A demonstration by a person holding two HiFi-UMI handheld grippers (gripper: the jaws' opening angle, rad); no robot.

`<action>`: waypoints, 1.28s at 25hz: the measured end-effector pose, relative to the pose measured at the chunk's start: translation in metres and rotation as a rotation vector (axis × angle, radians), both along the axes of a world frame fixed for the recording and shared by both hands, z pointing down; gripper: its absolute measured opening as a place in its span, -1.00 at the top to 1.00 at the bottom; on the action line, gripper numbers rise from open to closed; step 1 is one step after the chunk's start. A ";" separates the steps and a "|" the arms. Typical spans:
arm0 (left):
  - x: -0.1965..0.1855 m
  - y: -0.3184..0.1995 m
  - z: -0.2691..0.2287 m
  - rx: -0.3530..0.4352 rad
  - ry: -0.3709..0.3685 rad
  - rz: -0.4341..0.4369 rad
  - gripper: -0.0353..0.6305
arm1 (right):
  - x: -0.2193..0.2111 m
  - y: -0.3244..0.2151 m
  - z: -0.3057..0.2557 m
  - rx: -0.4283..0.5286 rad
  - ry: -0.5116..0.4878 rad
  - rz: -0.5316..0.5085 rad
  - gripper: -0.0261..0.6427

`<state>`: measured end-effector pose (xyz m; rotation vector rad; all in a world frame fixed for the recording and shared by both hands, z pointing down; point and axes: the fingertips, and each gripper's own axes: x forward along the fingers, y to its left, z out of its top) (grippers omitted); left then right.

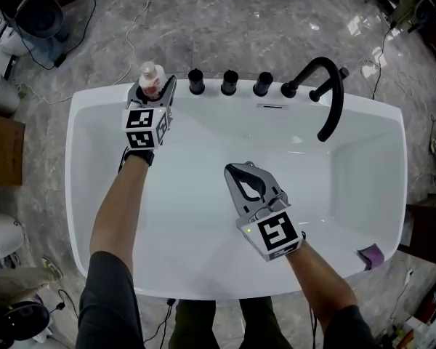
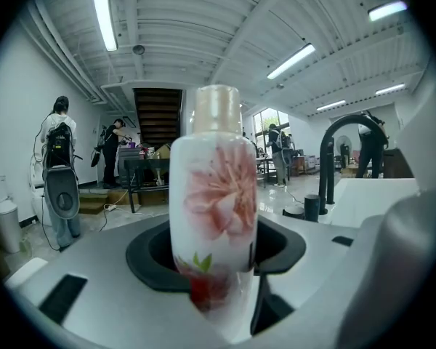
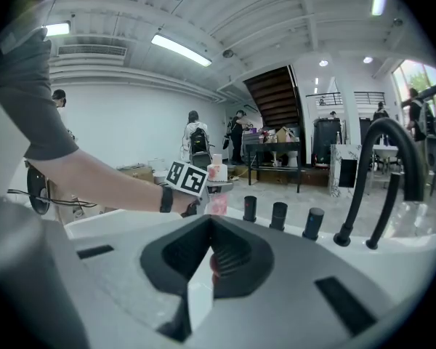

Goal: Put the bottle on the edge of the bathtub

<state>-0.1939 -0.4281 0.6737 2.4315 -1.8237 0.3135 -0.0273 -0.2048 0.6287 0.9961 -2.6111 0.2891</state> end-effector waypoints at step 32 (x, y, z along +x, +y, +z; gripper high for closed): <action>-0.004 -0.052 0.019 0.021 0.067 -0.023 0.22 | 0.016 -0.016 0.028 -0.028 0.018 0.035 0.92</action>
